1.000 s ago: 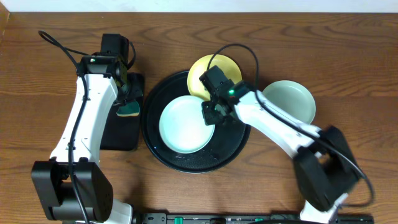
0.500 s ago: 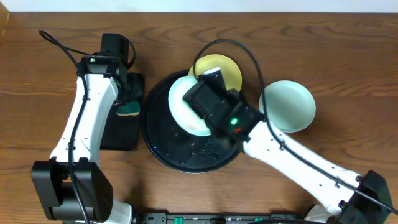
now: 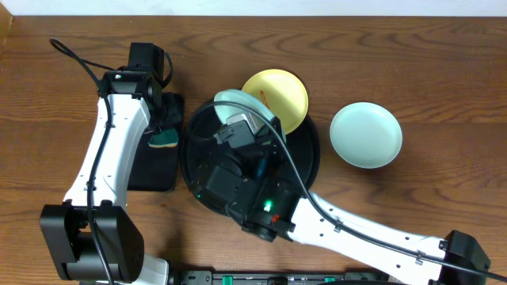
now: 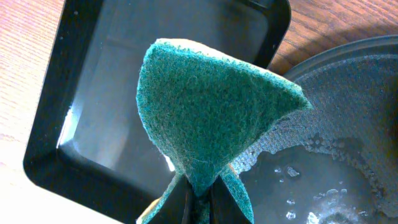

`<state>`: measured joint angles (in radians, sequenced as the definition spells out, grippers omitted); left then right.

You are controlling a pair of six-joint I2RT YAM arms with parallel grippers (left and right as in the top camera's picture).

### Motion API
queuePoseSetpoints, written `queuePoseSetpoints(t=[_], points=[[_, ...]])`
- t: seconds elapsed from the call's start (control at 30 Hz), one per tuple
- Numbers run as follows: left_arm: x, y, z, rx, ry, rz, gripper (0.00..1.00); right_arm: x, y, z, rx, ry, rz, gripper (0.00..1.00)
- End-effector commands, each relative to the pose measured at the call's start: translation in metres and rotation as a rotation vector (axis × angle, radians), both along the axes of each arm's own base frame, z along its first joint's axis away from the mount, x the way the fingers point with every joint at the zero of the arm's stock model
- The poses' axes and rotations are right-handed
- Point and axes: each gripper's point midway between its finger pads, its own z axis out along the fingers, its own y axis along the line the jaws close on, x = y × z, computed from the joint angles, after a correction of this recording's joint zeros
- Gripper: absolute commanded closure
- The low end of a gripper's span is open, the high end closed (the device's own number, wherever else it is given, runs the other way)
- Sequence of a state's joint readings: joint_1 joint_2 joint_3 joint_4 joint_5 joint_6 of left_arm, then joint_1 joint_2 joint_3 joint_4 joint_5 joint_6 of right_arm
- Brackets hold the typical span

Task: Clean dirty plates on tray and stack at the side
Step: 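Lift the second mint plate with the right gripper toward the first plate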

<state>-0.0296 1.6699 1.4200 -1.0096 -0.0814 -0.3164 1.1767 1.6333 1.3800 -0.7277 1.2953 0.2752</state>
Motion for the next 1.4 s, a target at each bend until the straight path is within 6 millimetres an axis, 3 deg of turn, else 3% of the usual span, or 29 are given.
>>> queuePoseSetpoints(t=[0.0, 0.3, 0.47, 0.57, 0.63, 0.9, 1.07, 1.23, 1.37], points=[[0.005, 0.002, 0.013, 0.006, -0.039, -0.005, 0.92, -0.008, -0.022, 0.048, -0.028, -0.206, -0.126, 0.99], [0.005, 0.002, 0.013, 0.006, -0.039, -0.004, 0.93, -0.008, -0.022, 0.055, -0.023, -0.232, -0.144, 0.99], [0.005, 0.002, 0.013, 0.006, -0.039, -0.005, 0.92, -0.006, -0.017, 0.049, -0.013, -0.2, -0.117, 0.99], [0.005, 0.002, 0.013, 0.006, -0.039, -0.004, 0.93, -0.004, -0.007, 0.03, -0.009, -0.098, -0.041, 0.99], [0.005, 0.002, 0.013, 0.006, -0.039, -0.005, 0.93, 0.0, 0.0, 0.006, 0.018, 0.03, 0.027, 0.99], [0.005, 0.002, 0.013, 0.006, -0.039, -0.004, 0.93, 0.008, -0.011, -0.065, 0.27, 0.424, 0.031, 0.99], [0.005, 0.002, 0.013, 0.006, -0.039, -0.005, 0.93, 0.015, -0.014, -0.091, 0.426, 0.633, 0.045, 0.99], [0.005, 0.002, 0.013, 0.006, -0.039, -0.004, 0.93, 0.025, -0.022, -0.09, 0.624, 0.806, 0.117, 0.99], [0.005, 0.002, 0.013, 0.005, -0.039, -0.004, 0.93, 0.041, -0.058, -0.065, 0.813, 0.812, 0.106, 0.99]])
